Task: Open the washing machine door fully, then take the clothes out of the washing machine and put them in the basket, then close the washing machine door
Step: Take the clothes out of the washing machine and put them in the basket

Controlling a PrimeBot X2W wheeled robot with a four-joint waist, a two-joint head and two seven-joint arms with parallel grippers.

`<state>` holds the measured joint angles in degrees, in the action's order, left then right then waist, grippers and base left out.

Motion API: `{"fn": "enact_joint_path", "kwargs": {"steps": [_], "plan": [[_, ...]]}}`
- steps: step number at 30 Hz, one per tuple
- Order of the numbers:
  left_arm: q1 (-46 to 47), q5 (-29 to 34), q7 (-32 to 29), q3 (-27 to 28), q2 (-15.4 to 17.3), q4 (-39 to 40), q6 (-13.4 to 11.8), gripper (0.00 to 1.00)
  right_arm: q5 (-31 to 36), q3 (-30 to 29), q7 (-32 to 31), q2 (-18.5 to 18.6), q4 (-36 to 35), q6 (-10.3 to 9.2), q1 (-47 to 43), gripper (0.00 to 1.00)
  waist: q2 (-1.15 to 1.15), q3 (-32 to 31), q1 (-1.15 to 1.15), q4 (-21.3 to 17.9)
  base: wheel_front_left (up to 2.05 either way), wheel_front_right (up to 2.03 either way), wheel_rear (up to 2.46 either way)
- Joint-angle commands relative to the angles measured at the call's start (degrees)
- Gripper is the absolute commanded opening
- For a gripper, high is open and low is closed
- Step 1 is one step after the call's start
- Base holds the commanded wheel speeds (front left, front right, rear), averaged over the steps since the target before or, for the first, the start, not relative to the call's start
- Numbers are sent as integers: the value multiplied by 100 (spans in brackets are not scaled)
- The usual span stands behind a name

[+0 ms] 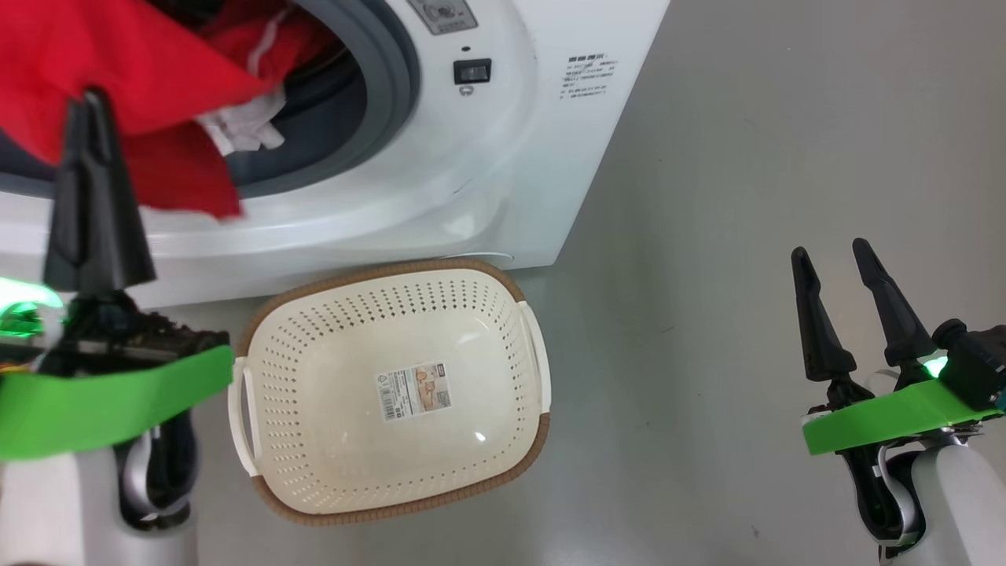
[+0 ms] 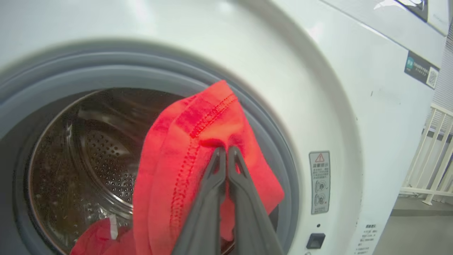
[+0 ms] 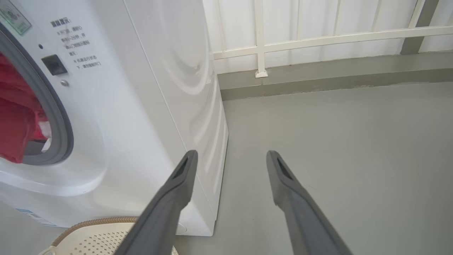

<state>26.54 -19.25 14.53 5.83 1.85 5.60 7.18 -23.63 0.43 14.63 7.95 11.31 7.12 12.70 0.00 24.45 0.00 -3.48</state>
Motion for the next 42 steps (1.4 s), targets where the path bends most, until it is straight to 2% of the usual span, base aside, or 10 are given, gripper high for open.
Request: {"fn": "enact_joint_path", "kwargs": {"steps": [1,9,13,19,27,35,42], "plan": [[-149,-27,47,182,105,273,30,0,38,76,37,68,-134,36,-99,100,0,1,0,-2,0,0,0],[-196,107,47,190,104,1331,30,0,42,68,37,49,-146,36,-65,100,0,48,0,-23,0,0,0],[-358,75,47,144,103,1315,27,0,43,80,37,44,-139,36,-54,100,0,53,0,-33,0,0,0],[-656,-82,47,57,103,506,15,0,42,108,37,24,-126,36,-41,100,0,69,0,-62,0,0,0],[-810,-172,47,-136,103,-991,23,0,30,127,37,-3,-119,36,-13,100,0,158,0,-96,0,0,0],[-539,-64,47,-402,103,-2578,29,0,18,180,37,-41,-139,36,68,100,0,344,0,-191,0,0,0],[-172,123,47,-620,103,-3629,30,0,7,189,37,-76,-159,36,134,100,0,555,0,-273,0,0,0]]}}
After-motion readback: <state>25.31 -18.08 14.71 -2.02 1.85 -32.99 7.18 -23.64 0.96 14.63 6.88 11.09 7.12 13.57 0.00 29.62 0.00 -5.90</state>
